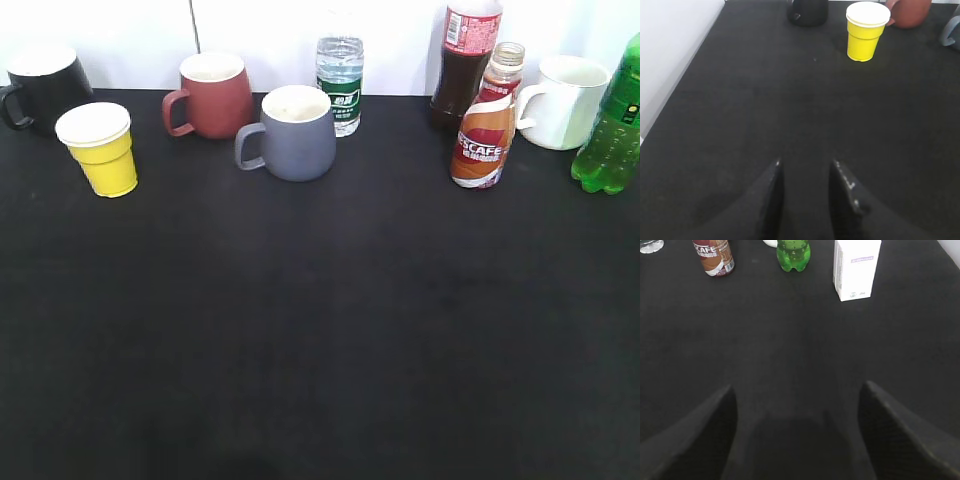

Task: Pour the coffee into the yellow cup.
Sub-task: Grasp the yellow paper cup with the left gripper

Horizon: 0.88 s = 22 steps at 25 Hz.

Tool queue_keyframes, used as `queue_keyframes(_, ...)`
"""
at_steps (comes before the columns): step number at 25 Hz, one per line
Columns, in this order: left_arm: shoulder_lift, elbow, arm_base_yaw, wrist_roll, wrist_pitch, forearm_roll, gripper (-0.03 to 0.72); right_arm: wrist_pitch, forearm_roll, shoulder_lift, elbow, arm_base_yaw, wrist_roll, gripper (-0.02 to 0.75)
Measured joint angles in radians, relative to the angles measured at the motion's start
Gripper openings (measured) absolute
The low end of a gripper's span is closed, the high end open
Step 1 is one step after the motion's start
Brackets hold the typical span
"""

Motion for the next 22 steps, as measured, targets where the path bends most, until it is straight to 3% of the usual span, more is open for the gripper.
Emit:
queue_keyframes(10, 0.000, 0.000, 0.000, 0.000, -0.001, 0.000, 0.245, 0.000, 0.000, 0.000, 0.000, 0.000, 0.000, 0.588)
queue_keyframes(11, 0.002, 0.000, 0.000, 0.000, -0.001, 0.001, 0.274, 0.000, 0.000, 0.000, 0.000, 0.000, 0.000, 0.588)
queue_keyframes(13, 0.059, -0.015, 0.000, 0.000, -0.032, 0.001, 0.401, 0.000, 0.000, 0.000, 0.000, 0.000, 0.000, 0.588)
queue_keyframes(14, 0.100, -0.023, 0.000, 0.000, -0.103, 0.000, 0.456, 0.000, 0.000, 0.000, 0.000, 0.000, 0.000, 0.588)
queue_keyframes(17, 0.320, -0.027, 0.000, 0.009, -0.448, 0.000, 0.491, 0.000, 0.000, 0.000, 0.000, 0.000, 0.000, 0.588)
queue_keyframes(20, 0.612, 0.001, 0.000, 0.027, -0.956, 0.003, 0.489, 0.000, 0.000, 0.000, 0.000, 0.000, 0.000, 0.588)
queue_keyframes(22, 0.814, 0.105, 0.000, 0.027, -1.330, 0.013, 0.489, 0.000, 0.000, 0.000, 0.000, 0.000, 0.000, 0.588)
